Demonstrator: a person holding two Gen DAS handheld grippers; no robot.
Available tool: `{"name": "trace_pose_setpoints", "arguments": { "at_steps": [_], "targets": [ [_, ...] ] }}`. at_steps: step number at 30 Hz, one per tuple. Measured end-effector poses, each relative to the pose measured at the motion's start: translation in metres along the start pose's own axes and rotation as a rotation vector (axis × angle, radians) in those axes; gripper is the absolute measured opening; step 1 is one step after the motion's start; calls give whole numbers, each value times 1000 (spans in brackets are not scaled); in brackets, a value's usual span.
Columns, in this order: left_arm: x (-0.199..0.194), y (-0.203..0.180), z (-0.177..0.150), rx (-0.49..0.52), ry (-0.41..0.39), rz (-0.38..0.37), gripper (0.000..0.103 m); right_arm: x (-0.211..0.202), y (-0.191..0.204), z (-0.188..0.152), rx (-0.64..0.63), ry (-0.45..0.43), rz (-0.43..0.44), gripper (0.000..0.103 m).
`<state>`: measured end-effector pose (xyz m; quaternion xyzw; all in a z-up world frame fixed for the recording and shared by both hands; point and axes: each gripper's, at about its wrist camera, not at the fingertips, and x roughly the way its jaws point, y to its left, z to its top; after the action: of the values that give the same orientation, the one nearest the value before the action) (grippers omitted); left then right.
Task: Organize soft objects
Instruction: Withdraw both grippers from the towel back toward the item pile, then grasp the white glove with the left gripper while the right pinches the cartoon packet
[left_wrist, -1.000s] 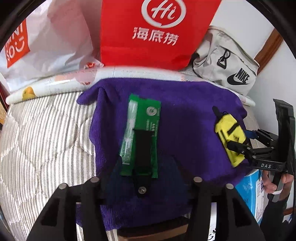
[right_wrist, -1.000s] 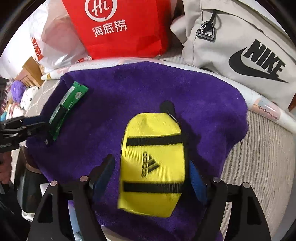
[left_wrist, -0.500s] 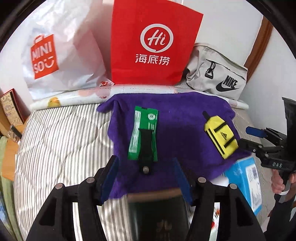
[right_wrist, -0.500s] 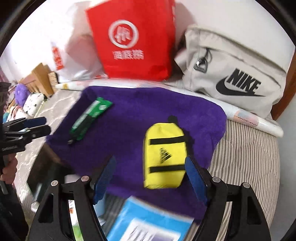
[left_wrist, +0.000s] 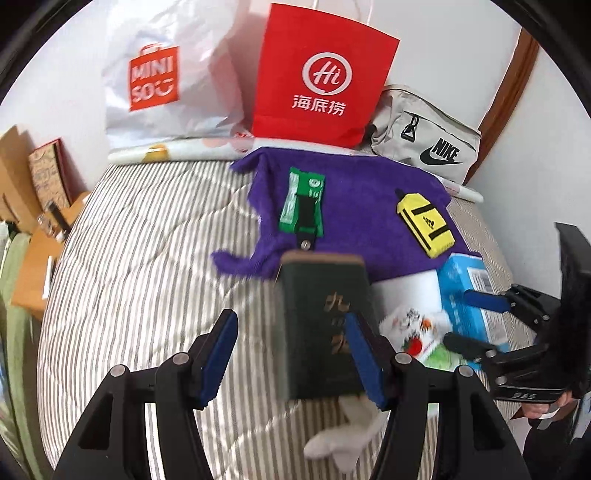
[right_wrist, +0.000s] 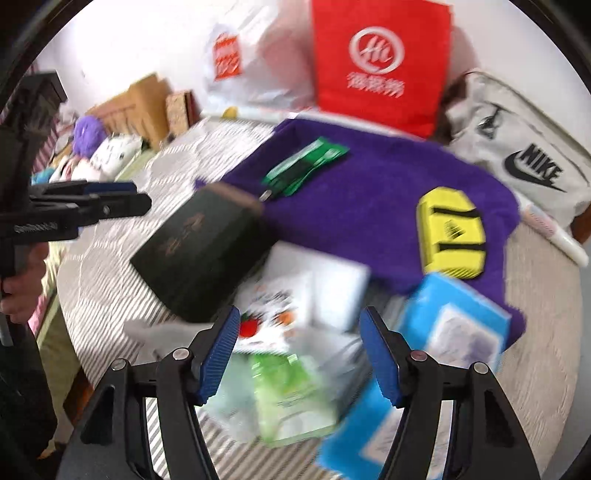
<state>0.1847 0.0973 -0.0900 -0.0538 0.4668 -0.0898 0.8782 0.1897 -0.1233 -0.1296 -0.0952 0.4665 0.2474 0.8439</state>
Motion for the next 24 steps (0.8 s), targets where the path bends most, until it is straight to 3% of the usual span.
{"name": "trace_pose_setpoints", "arguments": {
  "at_steps": [13,16,18,20,24],
  "targets": [
    [4,33,-46,-84,27,-43,58,56,22,8,-18,123,-168,66],
    [9,38,-56,-104,46,-53,58,49,22,5,-33,101,-185,41],
    [11,38,-62,-105,51,-61,58,42,21,3,-30,87,-150,37],
    [12,37,-66,-107,56,-67,58,30,22,0,-47,56,-139,21],
    [14,28,-70,-84,62,-87,58,10,22,-5,-32,7,-97,19]
  ]
}}
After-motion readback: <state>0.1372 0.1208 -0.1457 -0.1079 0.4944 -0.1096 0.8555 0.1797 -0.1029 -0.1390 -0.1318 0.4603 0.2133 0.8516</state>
